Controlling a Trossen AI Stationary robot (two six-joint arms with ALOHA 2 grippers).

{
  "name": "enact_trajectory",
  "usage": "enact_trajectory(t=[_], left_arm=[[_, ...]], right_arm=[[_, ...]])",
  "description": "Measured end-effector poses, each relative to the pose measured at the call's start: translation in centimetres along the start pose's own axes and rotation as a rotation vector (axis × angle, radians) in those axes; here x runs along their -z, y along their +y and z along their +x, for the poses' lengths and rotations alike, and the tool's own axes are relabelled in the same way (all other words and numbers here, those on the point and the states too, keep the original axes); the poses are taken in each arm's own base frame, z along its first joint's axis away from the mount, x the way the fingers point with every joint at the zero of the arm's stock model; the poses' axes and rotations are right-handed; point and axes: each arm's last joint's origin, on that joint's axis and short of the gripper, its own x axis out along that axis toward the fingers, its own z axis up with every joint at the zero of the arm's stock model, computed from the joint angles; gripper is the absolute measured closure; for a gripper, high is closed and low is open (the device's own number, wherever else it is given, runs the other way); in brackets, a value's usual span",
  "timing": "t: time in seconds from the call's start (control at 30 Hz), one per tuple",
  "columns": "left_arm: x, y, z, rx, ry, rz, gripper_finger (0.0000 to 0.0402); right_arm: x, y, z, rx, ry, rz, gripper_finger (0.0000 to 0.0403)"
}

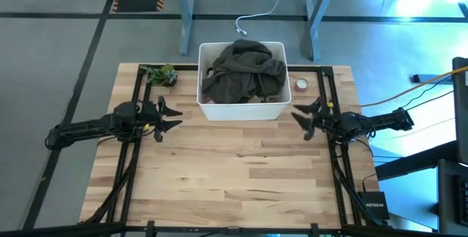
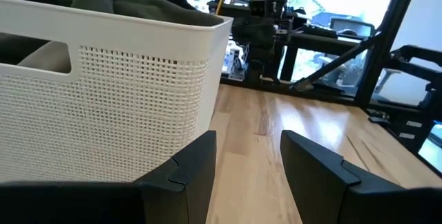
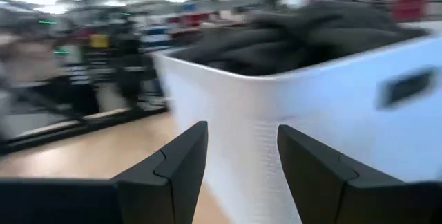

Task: Sort clothes
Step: Return to Home Position

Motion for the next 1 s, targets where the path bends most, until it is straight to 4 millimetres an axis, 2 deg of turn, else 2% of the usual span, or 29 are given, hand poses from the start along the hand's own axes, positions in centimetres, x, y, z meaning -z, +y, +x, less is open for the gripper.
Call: enact_trajectory(t=[0.13, 1.0], left_arm=[[0.0, 0.0, 0.0, 0.0, 0.0, -0.004, 0.0245], [0.01, 0.0, 0.0, 0.0, 0.001, -0.007, 0.0245]], right_arm=[[-0.01, -0.23, -0.01, 0.078, -0.007, 0.0, 0.021], [0.01, -0.22, 0.0, 0.078, -0.005, -0.002, 0.021]])
